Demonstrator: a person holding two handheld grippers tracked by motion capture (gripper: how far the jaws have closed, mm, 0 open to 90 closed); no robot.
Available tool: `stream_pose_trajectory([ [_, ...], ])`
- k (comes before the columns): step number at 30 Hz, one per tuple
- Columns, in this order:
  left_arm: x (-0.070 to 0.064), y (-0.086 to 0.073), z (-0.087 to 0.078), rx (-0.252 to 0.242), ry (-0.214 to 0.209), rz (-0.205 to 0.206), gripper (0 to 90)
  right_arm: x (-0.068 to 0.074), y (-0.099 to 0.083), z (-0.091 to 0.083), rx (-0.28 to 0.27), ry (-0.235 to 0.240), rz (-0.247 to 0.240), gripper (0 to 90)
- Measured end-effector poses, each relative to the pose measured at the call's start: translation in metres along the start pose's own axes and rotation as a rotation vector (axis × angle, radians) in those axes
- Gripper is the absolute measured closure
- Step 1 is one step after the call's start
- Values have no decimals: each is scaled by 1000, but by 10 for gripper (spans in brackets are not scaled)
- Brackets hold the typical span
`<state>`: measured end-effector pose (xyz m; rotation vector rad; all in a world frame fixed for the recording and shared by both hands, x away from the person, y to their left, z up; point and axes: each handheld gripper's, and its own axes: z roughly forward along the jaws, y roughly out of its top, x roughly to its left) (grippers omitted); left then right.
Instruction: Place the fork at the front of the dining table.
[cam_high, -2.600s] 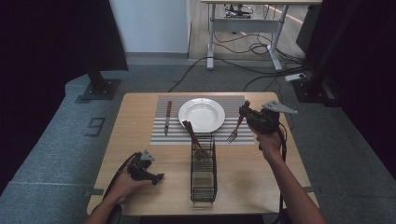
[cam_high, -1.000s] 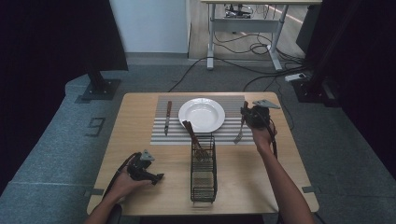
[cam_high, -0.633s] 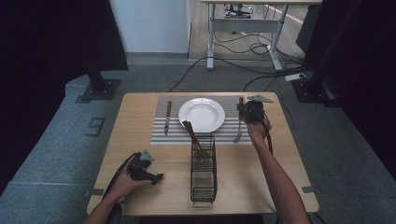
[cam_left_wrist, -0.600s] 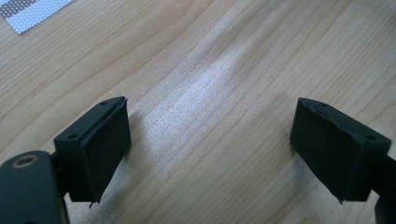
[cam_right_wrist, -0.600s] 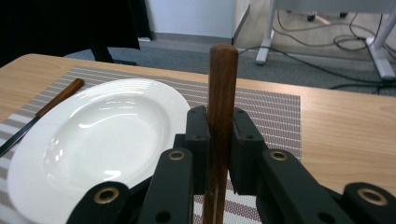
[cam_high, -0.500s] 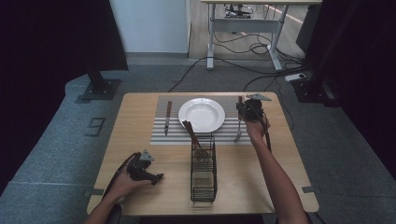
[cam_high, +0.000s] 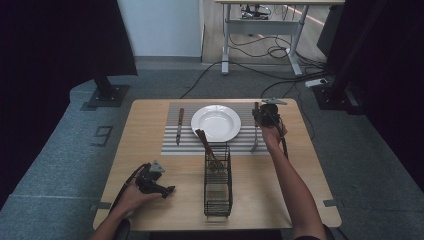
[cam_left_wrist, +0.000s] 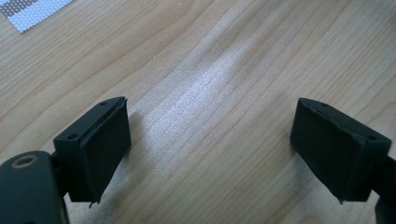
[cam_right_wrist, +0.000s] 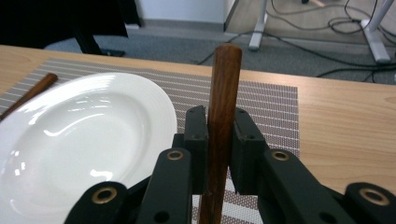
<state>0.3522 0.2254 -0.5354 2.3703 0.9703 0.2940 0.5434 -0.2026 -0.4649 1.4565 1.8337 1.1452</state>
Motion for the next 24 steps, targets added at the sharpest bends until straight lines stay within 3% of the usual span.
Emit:
stream_pose_trajectory([
  [9, 0, 0, 0, -4, 2, -5, 121, -4, 2, 20, 50, -7, 17, 787],
  [24, 0, 0, 1, -5, 4, -8, 120, -9, 4, 32, 101, -39, 11, 780],
])
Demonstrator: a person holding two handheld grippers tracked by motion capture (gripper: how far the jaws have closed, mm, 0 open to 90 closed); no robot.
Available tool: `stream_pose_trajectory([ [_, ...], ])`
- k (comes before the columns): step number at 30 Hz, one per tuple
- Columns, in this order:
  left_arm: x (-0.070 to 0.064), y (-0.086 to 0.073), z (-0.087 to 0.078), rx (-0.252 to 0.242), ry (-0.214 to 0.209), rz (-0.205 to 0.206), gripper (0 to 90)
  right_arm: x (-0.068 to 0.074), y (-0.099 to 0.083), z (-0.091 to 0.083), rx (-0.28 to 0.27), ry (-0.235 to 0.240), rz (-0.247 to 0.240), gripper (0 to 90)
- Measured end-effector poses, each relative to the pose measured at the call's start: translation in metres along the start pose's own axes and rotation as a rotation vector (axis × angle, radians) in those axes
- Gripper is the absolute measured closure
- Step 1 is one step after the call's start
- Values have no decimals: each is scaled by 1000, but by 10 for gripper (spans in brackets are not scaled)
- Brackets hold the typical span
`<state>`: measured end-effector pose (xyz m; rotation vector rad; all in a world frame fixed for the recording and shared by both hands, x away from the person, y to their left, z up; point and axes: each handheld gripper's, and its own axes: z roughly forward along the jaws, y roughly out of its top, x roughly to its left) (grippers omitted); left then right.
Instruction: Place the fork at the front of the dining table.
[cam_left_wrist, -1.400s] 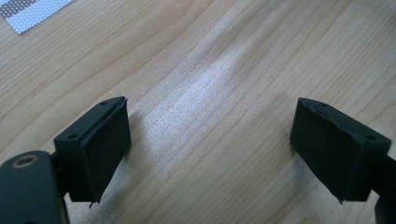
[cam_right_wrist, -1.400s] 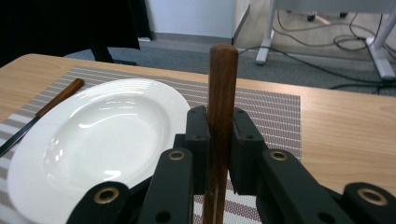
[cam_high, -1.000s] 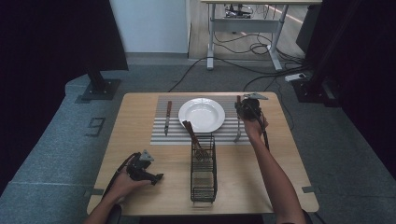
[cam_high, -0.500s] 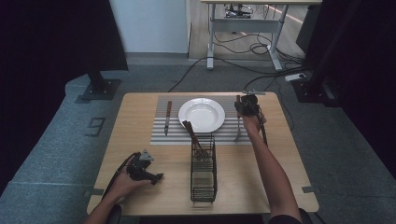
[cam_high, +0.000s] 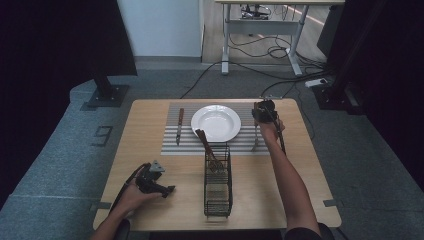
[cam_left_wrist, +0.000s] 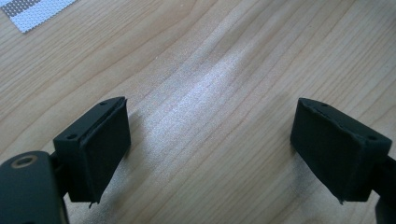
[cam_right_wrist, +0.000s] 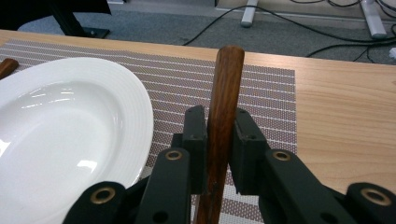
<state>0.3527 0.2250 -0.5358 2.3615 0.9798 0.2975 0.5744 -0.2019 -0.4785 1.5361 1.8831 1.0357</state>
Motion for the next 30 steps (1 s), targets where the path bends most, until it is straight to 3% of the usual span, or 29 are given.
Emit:
stream_pose_trajectory([
  [14, 0, 0, 0, 0, 0, 0, 121, 1, -2, 19, 41, -10, -2, 776],
  [30, 1, 0, 0, -2, -1, -1, 120, -22, -12, 39, 93, -21, 84, 760],
])
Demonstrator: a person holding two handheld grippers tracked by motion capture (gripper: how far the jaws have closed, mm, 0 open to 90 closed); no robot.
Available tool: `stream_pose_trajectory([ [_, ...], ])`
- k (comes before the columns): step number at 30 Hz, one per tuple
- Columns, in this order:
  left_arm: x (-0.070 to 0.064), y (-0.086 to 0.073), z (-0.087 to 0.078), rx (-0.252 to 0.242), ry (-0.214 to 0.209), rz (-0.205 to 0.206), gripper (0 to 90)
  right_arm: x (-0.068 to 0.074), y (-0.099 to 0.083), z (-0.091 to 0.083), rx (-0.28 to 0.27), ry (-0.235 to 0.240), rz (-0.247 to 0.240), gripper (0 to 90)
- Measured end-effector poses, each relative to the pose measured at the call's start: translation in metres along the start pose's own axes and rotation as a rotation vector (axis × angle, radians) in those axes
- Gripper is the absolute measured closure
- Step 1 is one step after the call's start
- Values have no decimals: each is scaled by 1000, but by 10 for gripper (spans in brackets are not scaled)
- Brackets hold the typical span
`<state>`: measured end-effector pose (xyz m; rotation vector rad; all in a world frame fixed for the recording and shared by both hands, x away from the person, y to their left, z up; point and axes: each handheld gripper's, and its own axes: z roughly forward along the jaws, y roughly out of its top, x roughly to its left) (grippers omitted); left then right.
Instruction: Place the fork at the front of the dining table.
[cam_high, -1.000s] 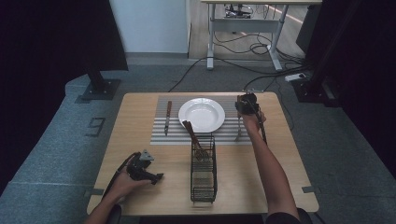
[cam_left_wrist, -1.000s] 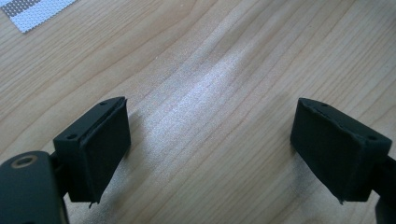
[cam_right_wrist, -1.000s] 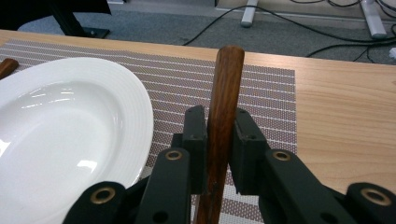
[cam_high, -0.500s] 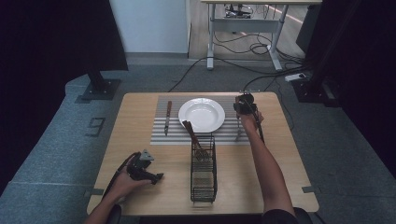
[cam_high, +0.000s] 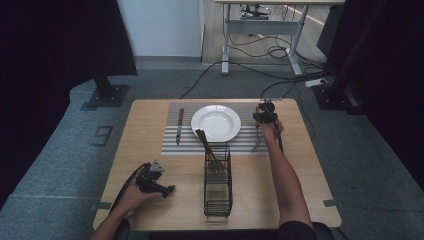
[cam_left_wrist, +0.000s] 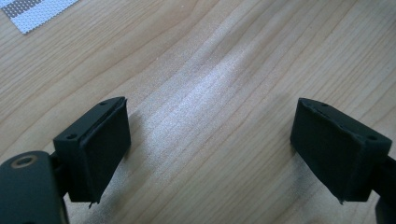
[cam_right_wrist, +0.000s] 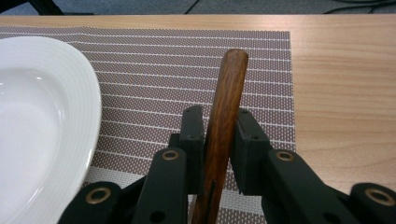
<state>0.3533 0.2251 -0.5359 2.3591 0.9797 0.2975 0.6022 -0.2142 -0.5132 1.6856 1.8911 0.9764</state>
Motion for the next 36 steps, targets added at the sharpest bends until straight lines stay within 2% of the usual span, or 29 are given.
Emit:
stream_pose_trajectory([
  [13, 0, 0, 0, 0, 1, 0, 121, 3, -4, 8, 22, 17, -15, 761],
  [36, 0, 0, 0, 0, -1, 2, 122, 7, -13, 23, 57, -3, -27, 750],
])
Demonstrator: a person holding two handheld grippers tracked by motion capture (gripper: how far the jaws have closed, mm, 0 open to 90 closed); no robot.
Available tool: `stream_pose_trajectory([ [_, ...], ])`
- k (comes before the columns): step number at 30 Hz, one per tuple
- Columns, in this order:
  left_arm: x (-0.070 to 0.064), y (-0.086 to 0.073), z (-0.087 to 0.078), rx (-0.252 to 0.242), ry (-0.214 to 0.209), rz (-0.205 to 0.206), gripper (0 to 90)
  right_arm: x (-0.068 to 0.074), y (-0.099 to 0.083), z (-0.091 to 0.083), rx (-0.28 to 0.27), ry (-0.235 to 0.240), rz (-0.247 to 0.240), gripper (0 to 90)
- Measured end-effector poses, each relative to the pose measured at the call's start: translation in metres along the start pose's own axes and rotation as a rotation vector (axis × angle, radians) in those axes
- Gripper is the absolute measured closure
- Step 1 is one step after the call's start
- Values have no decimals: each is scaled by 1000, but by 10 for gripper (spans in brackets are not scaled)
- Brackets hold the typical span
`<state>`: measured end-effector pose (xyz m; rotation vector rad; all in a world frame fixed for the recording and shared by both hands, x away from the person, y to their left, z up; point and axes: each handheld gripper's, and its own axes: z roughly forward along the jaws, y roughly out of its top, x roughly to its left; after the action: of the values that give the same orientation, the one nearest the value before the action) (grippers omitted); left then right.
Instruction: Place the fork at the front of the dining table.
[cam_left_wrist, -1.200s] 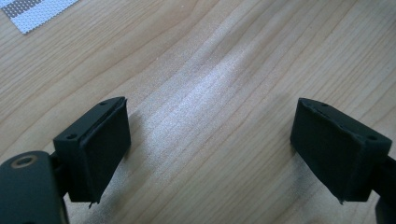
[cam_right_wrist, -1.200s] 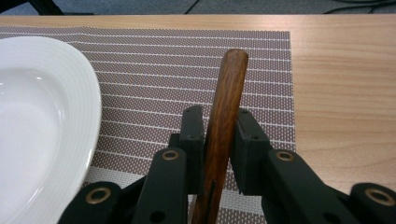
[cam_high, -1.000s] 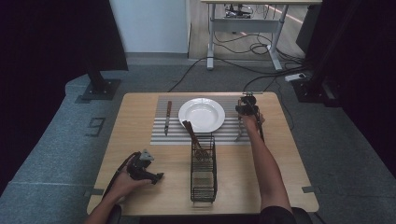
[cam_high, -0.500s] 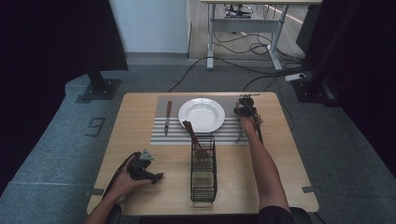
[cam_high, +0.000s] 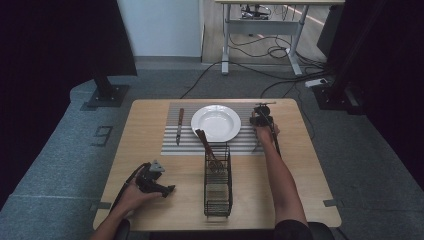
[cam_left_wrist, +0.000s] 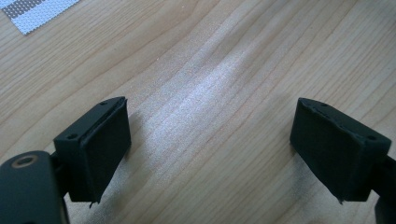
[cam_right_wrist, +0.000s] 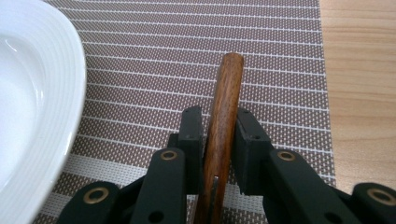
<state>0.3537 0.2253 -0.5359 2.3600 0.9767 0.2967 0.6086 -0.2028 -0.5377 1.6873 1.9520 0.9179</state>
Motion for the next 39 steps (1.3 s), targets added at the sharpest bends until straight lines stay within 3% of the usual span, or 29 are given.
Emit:
stream_pose_trajectory([
  [25, 0, 0, 0, 0, -2, 1, 123, 11, -4, 3, 1, -55, -72, 687],
  [31, 1, 0, -1, 5, -3, 5, 123, 7, 3, -16, -29, -40, -51, 644],
  [37, 1, 0, -1, 8, -4, 7, 123, 10, 0, -31, -38, -20, -80, 652],
  [39, 0, 0, -1, 10, -3, 7, 123, 13, -4, -36, -9, -16, -91, 656],
])
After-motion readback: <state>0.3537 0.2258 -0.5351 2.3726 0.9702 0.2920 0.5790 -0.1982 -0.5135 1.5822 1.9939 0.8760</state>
